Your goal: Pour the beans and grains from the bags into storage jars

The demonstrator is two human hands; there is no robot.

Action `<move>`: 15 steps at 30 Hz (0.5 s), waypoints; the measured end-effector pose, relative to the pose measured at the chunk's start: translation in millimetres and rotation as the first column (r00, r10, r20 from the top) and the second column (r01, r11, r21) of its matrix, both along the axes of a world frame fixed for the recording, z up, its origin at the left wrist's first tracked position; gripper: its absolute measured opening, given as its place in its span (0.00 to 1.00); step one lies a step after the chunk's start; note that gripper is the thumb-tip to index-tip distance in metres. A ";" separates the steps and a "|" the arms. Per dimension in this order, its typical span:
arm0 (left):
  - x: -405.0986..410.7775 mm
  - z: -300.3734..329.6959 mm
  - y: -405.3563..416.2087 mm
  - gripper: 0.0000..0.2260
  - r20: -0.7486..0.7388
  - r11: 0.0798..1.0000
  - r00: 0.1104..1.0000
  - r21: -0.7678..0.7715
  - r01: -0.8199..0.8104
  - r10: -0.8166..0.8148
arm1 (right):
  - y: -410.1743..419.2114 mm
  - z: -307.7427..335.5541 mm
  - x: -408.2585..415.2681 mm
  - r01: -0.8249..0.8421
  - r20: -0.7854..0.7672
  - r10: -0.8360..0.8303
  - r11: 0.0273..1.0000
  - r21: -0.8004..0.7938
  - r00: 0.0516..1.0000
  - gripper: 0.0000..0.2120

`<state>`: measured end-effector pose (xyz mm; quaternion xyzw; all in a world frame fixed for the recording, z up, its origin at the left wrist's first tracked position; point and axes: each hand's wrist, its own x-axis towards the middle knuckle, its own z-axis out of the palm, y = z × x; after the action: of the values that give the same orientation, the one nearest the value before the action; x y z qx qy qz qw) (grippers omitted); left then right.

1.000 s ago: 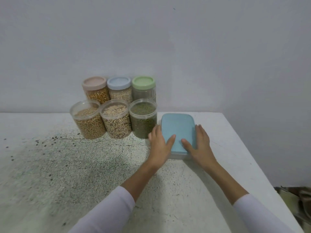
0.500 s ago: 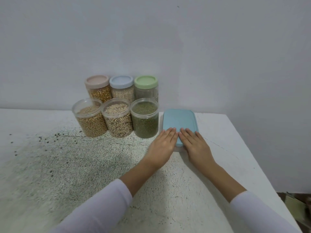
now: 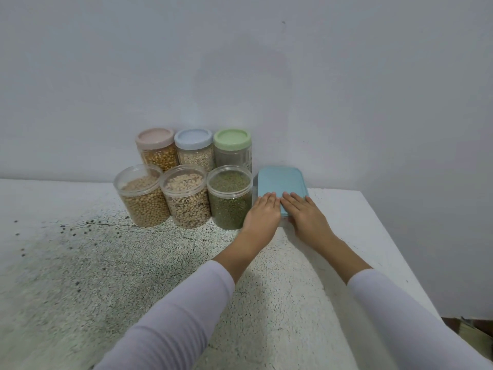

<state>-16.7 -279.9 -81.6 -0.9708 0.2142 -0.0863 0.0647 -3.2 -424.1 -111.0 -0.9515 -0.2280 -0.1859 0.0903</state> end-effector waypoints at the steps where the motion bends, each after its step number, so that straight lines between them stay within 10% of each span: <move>1: 2.0 -0.6 -0.3 0.27 -0.004 1.000 1.000 -0.002 0.001 -0.001 | 0.2 -0.3 2.4 0.002 -0.013 -0.001 1.000 0.011 1.000 0.26; 15: -6.0 11.2 -11.6 0.33 -0.061 0.996 0.995 -0.041 -0.085 0.082 | 10.9 28.7 -7.8 0.088 -0.258 -0.163 0.956 -0.279 0.952 0.33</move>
<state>-22.7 -291.5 -70.4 -0.9822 0.1733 -0.0593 0.0409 -10.9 -413.2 -82.3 -0.9843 -0.1742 -0.0235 -0.0185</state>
